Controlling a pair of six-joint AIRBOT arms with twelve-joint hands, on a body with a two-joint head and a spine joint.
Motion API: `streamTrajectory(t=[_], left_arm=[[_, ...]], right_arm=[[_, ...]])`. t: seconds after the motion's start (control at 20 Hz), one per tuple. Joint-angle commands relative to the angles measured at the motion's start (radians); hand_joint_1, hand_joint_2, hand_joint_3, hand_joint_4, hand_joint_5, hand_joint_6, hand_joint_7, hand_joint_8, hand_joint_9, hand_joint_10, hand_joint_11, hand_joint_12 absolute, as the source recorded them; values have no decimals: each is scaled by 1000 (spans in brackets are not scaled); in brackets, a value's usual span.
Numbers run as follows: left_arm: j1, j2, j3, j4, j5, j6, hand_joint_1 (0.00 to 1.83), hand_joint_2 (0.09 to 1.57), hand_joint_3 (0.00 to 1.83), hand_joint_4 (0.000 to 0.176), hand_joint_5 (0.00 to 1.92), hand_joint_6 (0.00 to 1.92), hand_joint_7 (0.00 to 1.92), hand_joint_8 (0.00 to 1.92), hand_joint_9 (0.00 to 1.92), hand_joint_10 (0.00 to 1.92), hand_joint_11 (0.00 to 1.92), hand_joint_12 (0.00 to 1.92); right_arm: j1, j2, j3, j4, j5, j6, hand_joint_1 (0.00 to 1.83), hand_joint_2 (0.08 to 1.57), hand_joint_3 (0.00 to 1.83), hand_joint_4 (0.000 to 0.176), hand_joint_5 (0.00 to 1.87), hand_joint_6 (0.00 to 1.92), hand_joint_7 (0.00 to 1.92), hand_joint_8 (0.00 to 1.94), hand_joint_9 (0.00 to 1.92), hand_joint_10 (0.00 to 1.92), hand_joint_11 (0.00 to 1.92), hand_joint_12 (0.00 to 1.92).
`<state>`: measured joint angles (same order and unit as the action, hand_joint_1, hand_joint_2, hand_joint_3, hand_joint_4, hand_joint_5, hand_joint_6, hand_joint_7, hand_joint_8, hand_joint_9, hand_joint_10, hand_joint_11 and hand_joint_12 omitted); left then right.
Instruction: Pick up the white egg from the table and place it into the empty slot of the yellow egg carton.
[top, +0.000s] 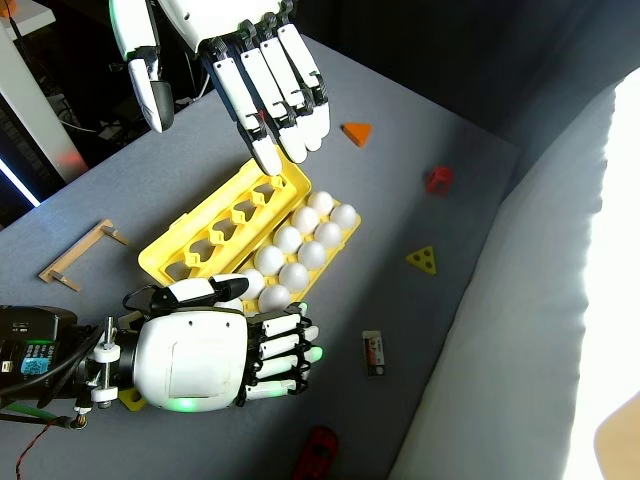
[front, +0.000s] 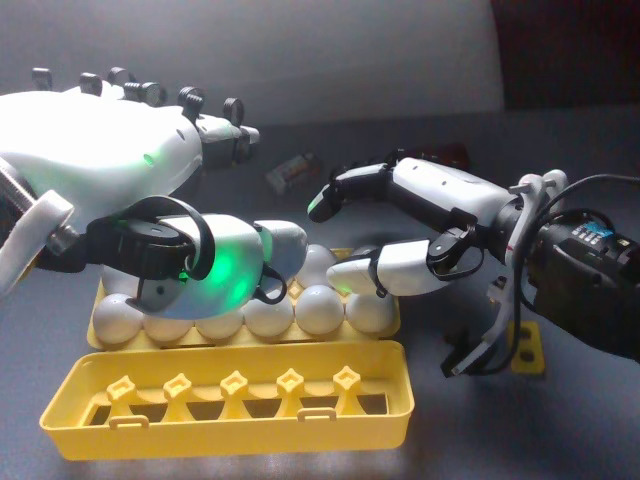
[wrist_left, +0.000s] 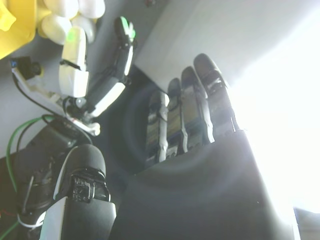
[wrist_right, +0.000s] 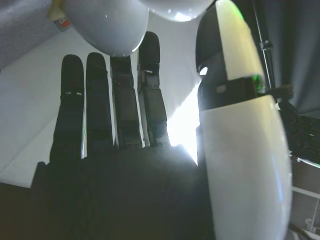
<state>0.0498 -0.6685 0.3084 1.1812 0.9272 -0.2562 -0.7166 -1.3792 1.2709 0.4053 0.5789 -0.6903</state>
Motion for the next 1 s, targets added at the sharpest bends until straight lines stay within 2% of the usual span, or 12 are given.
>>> streamTrajectory(t=[0.0,0.15,0.3,0.4,0.5,0.65,0.75,0.8,0.85,0.9,0.95], left_arm=[[-11,7,-8,84,-13,0,0,1315,0,28,172,1,169,1,167,0,0,669],[-11,7,-8,84,-13,0,0,1315,0,28,172,1,169,1,167,1,0,667],[-11,7,-8,84,-13,-1,0,1315,0,28,172,1,169,1,170,2,0,666],[-10,7,-9,84,-13,-1,0,1315,0,28,173,1,169,1,170,2,0,664],[-10,7,-10,82,-13,-2,0,1315,0,27,174,2,169,1,170,1,0,664],[-10,7,-13,82,-10,-2,0,1315,0,27,174,2,169,1,169,1,0,662],[-10,7,-13,82,-9,-2,0,1315,0,27,174,2,169,0,169,1,0,661],[-10,7,-14,82,-8,-2,0,1315,0,27,174,2,169,0,169,1,0,661],[-10,7,-15,82,-6,-2,0,1315,0,27,174,1,169,0,169,1,0,661],[-10,7,-16,82,-6,-2,0,1315,0,27,174,1,169,0,169,1,0,661],[-10,7,-16,82,-6,-2,0,1316,0,26,204,14,188,8,181,6,0,659]], right_arm=[[7,-2,-1,-27,112,8,961,1023,0,0,523,516,457,0,324,43,0,895],[29,25,-8,-42,107,28,960,1021,0,0,515,509,453,0,324,43,0,896],[73,113,-44,-46,79,54,948,1016,0,0,510,501,454,0,325,43,0,898],[101,180,-73,-131,63,100,946,1016,0,0,511,499,451,0,325,42,0,898],[150,259,-115,-234,21,90,943,1015,0,0,511,496,445,0,325,42,0,899],[241,391,-220,-206,-148,-182,940,1012,0,0,500,485,440,0,324,42,0,901],[265,447,-262,-205,-187,-231,890,1000,0,0,500,476,419,0,324,41,0,903],[305,499,-299,-206,-256,-290,830,1004,0,0,495,470,414,0,323,40,0,905],[347,554,-338,-211,-327,-397,809,1006,0,0,496,467,413,0,322,40,0,906],[359,570,-354,-214,-334,-433,809,1006,0,0,496,467,413,0,322,40,0,906],[366,580,-363,-217,-335,-460,656,1028,0,0,530,476,449,12,368,61,0,1030]])
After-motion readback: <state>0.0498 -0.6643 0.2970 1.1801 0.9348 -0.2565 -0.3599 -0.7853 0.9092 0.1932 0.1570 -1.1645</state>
